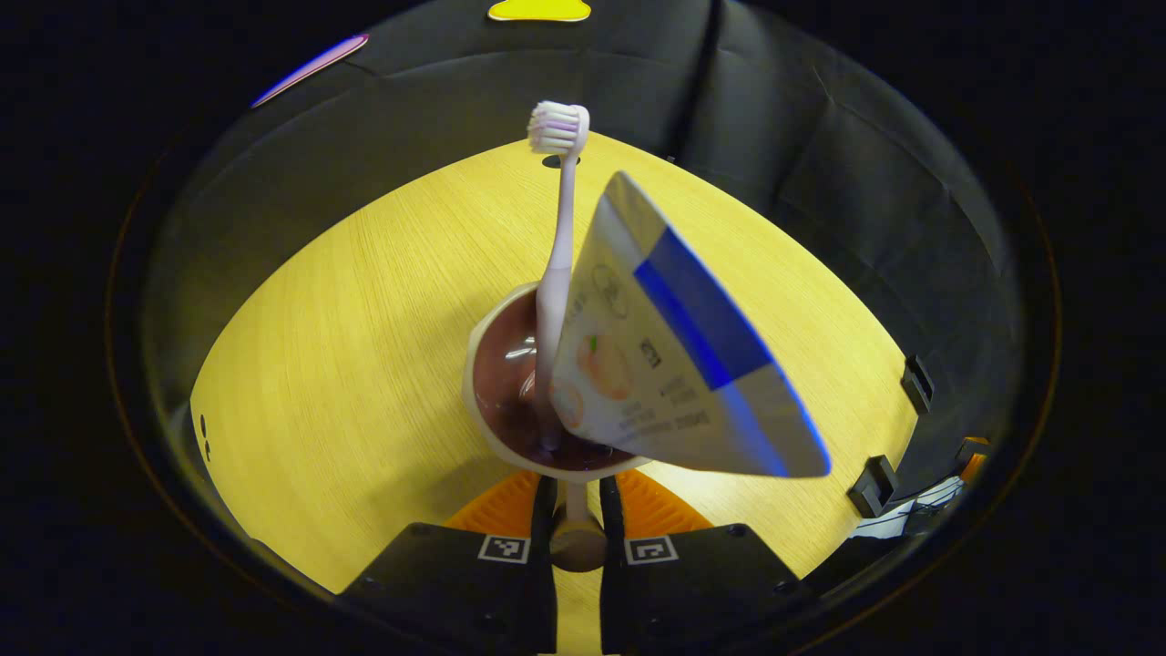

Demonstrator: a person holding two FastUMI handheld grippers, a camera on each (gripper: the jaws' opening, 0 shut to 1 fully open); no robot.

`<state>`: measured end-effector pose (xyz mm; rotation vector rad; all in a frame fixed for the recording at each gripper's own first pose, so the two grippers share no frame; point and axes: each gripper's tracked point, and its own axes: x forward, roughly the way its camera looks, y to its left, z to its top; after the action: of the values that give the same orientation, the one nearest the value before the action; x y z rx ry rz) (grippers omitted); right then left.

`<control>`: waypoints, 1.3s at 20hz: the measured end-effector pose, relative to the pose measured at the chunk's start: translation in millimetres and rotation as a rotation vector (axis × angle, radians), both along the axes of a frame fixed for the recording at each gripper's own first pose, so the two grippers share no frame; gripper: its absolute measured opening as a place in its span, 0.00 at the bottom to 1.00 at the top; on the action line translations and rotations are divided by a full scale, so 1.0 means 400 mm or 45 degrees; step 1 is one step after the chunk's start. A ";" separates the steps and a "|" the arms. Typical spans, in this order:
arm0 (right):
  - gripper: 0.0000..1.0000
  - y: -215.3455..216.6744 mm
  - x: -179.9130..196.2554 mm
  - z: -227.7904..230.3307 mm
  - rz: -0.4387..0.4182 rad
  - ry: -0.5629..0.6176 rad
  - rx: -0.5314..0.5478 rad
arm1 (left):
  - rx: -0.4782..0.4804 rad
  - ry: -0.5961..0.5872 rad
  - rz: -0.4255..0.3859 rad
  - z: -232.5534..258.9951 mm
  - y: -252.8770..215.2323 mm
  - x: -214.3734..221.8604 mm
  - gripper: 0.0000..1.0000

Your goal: Put the toothbrush and toothpaste on the desktop into the cup, then pick up the cup and place it on the coaster on the desktop.

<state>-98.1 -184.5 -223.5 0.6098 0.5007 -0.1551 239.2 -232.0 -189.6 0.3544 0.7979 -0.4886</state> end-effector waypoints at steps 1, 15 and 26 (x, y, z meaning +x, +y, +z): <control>0.69 0.002 0.001 -0.004 0.002 0.000 0.000 | 0.001 0.004 0.001 -0.001 0.001 0.001 0.28; 0.69 0.005 0.008 0.005 0.000 -0.009 -0.001 | 0.019 0.019 0.012 -0.002 -0.003 -0.006 0.30; 0.69 0.026 0.035 0.032 0.037 -0.032 -0.019 | -0.032 -0.044 -0.018 0.049 -0.009 -0.040 0.64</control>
<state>-84.3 -174.2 -210.8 0.5886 0.4833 -0.1236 223.2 -235.5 -170.2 0.3447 0.7560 -0.5039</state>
